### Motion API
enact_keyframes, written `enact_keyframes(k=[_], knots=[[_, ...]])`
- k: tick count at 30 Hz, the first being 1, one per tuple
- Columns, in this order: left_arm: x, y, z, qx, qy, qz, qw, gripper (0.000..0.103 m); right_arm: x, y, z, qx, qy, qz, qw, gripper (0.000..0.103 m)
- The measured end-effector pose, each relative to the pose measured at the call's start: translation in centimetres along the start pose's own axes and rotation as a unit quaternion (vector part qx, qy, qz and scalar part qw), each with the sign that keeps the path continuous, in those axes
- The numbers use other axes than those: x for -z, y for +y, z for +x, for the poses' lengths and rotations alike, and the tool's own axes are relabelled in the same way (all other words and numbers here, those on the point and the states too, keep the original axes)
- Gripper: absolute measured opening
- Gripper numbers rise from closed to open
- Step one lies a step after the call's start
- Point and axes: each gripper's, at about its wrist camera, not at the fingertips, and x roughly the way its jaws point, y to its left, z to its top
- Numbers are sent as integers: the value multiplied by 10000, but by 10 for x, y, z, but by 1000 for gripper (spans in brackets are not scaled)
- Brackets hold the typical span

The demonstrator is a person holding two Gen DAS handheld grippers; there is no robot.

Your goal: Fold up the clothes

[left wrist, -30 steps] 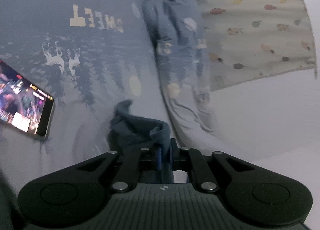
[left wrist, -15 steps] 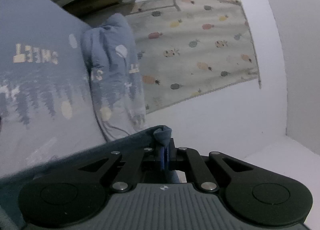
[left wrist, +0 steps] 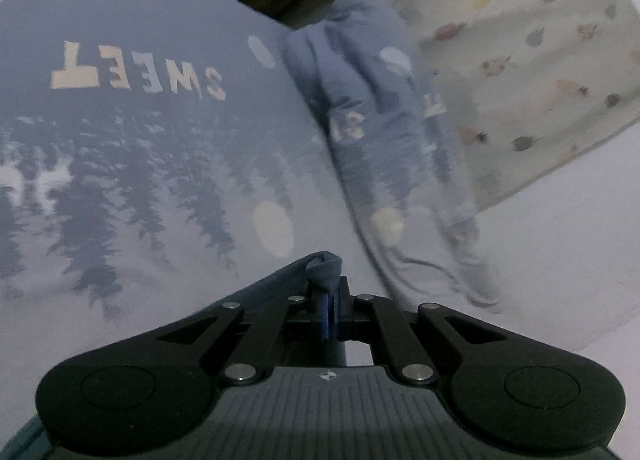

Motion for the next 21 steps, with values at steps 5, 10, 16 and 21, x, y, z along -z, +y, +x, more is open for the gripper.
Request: enact_keyframes(k=[5,10,16,21], knots=[[-7,13,41,-241,118,-111,9996,6,-12,-10,73,343,201,-148,9991,16],[-5,34,60,-365,181,-207,9990,6,-5,-30,121,706,289,-139,9970,22],[-3,59,83,-514,257,-323,9978,21,-17,-28,137,814,-270,-367,9956,70],[-12,59,61,-336,-111,-324,9988,83,-22,0,108,467,-518,-875,9937,84]])
